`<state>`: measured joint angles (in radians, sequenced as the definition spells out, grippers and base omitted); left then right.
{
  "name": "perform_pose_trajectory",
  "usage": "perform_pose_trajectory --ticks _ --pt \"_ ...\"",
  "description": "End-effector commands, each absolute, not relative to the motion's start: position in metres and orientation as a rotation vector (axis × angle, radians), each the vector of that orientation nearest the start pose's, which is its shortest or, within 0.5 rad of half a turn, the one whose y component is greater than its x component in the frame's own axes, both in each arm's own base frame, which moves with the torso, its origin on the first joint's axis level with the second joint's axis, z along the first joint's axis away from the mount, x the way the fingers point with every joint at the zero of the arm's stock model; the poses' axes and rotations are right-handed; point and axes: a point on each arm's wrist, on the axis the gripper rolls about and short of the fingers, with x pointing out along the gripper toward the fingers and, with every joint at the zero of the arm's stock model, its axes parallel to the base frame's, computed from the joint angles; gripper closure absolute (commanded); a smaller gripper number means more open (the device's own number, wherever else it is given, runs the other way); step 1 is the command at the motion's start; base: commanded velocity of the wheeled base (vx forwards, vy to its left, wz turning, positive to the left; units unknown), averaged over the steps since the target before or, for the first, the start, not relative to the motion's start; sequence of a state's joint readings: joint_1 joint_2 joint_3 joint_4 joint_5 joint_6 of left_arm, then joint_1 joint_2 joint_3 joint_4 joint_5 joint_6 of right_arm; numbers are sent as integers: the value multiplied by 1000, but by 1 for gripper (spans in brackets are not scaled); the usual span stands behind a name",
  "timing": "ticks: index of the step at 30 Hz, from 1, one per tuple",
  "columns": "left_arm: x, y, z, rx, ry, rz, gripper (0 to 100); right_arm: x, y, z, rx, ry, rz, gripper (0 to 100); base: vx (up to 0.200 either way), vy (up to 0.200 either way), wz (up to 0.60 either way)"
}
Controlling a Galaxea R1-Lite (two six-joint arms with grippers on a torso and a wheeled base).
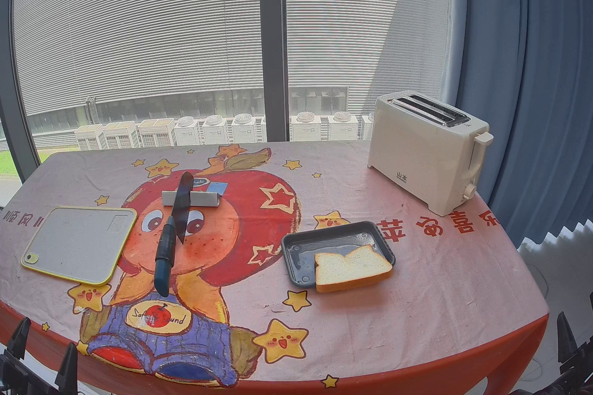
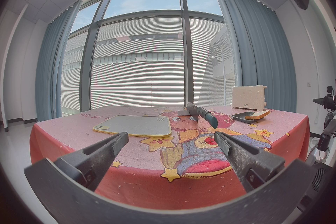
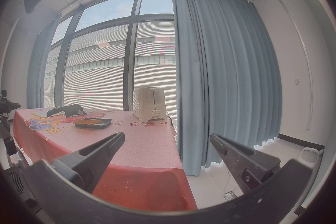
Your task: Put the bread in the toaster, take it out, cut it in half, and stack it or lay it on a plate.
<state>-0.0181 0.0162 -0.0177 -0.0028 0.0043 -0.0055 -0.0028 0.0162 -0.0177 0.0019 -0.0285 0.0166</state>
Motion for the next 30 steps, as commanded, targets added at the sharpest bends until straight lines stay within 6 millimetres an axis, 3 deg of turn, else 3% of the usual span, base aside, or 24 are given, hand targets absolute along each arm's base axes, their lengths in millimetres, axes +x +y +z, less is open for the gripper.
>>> perform_pose_trajectory --ticks 1,30 --pt "-23 1 76 -6 -3 -14 0 -23 -1 76 15 -2 -32 0 0 0 0" --pt "-23 1 76 -6 -3 -14 0 -23 -1 76 2 -2 -40 0 0 0 0"
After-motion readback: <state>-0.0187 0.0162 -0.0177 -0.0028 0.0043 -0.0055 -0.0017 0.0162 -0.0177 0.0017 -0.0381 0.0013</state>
